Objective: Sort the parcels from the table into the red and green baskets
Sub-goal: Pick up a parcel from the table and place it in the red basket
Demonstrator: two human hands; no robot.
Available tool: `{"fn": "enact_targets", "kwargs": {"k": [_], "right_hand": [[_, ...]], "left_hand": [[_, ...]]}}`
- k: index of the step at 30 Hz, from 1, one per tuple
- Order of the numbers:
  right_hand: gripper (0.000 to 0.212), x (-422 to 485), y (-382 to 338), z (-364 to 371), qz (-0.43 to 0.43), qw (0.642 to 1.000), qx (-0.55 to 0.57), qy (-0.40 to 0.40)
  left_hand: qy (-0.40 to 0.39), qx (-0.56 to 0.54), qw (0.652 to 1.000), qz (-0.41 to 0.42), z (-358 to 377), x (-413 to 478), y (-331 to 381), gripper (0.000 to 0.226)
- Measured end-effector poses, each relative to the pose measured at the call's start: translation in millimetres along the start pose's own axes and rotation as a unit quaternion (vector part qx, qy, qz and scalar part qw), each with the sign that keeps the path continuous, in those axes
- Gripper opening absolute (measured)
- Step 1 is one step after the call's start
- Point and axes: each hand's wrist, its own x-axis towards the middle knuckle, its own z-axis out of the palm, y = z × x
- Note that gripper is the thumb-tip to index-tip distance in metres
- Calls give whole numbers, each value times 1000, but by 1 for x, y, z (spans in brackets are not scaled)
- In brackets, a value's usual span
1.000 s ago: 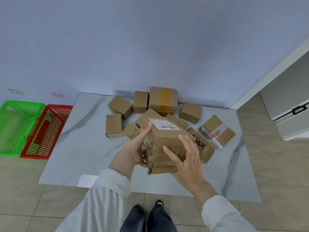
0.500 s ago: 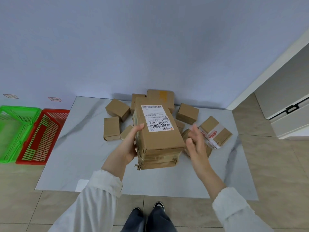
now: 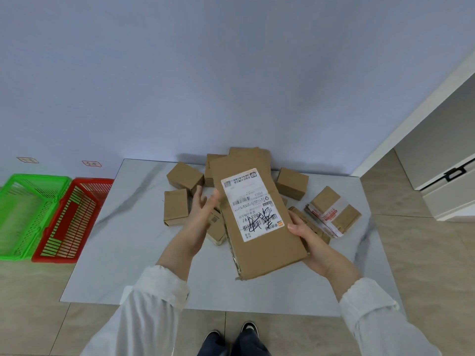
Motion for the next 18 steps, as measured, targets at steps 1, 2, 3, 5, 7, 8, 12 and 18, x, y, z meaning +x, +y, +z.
{"fn": "enact_targets", "kwargs": {"k": [1,2,3,5,7,8,12,18], "right_hand": [[87,-3,-4,-3,7,1000,-22,-15],[90,-5,-6,-7,16,999,-41,-30],[95,-8,-8,-11,25,997,-55,-48],[102,-14,-13,-15,41,993,-69,-92],[108,-19,-17,-18,59,987,-74,-126],[110,-20,-18,-18,69,985,-75,-138],[111,-22,-24,-15,92,974,-106,-176],[78,-16,-29,-22,24,987,-145,-67]], "left_hand": [[35,25,999,20,-4,2,11,115],[49,61,996,36,-9,3,23,113],[40,104,993,45,-15,5,34,110],[-30,169,985,17,-29,8,52,108],[-122,180,975,-56,-39,5,63,107],[-157,175,968,-89,-41,2,66,102],[-170,210,947,-174,-40,-1,53,102],[-117,118,976,-138,-41,-9,37,98]]}}
